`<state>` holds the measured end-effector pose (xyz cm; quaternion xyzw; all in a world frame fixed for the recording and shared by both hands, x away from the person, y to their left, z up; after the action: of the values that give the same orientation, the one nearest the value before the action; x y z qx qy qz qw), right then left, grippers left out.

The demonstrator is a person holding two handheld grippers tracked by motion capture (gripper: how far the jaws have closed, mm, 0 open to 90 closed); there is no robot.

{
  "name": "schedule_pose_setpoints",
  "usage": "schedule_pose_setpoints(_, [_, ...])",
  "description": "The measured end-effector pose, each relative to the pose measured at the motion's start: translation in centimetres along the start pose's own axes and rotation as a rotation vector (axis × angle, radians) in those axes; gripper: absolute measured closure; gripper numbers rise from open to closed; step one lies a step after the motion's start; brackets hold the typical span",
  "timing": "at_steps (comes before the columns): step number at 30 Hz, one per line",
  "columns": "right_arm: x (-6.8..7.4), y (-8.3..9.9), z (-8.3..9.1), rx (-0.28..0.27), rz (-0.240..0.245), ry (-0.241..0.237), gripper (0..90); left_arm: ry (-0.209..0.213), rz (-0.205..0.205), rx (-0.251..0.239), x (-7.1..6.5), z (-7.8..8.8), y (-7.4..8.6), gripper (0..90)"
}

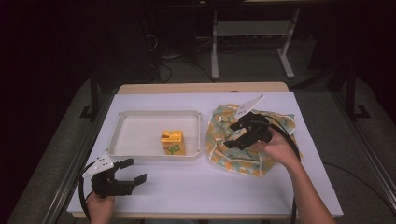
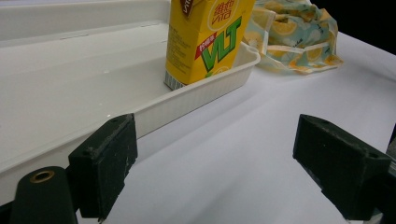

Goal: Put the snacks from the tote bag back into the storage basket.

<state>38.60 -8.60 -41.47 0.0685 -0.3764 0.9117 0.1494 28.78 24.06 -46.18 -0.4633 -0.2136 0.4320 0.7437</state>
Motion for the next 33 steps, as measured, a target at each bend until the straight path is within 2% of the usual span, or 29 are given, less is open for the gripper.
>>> schedule_pose_setpoints(3, [0.4, 0.4, 0.1, -0.008, -0.011, -0.010, 27.1, 0.000, 0.001, 0.002, 0.0, 0.0, 0.0, 13.4])
schedule_pose_setpoints(7, [0.7, 1.0, 0.2, 0.003, -0.008, -0.003, 26.4, 0.000, 0.001, 0.002, 0.0, 0.0, 0.0, 13.4])
schedule_pose_setpoints(14, [0.7, 3.0, 1.3, -0.020, -0.039, 0.016, 26.7, -0.005, -0.002, 0.002, -0.1, -0.1, 0.1, 13.4])
schedule_pose_setpoints(16, [0.7, 3.2, 1.4, -0.026, -0.035, 0.019, 27.2, -0.005, -0.001, 0.002, -0.1, -0.2, 0.1, 13.4])
schedule_pose_setpoints(18, [1.0, 4.1, 1.6, -0.039, -0.060, 0.020, 27.4, -0.007, -0.015, 0.011, 0.0, -0.2, 0.2, 13.4])
schedule_pose_setpoints(20, [1.0, 4.6, 1.7, -0.040, -0.065, 0.021, 27.0, -0.006, -0.017, 0.011, 0.1, -0.2, 0.2, 13.4])
schedule_pose_setpoints(21, [1.0, 4.9, 1.8, -0.041, -0.070, 0.026, 27.0, -0.007, -0.003, 0.012, 0.0, -0.3, 0.2, 13.4])
schedule_pose_setpoints(24, [1.1, 5.4, 2.1, -0.062, -0.075, 0.028, 27.0, -0.006, -0.001, 0.015, 0.0, -0.3, 0.2, 13.4])
schedule_pose_setpoints(25, [1.3, 6.0, 2.3, -0.075, -0.088, 0.029, 26.9, -0.006, -0.002, 0.020, 0.0, -0.4, 0.3, 13.4])
schedule_pose_setpoints(33, [1.9, 7.5, 3.1, -0.093, -0.095, 0.055, 26.7, 0.019, -0.010, 0.017, -0.3, -0.3, 0.3, 13.4])
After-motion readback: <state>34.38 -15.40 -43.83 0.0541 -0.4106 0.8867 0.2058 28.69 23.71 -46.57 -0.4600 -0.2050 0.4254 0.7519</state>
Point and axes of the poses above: each handheld gripper's, and its own axes: z roughly backward along the jaws, y roughly out of its underside, x roughly to its left, the point moved 9 cm from there along -z, roughly forward along the jaws, and after that the axes turned 14 degrees about -y, right-handed, at the moved point
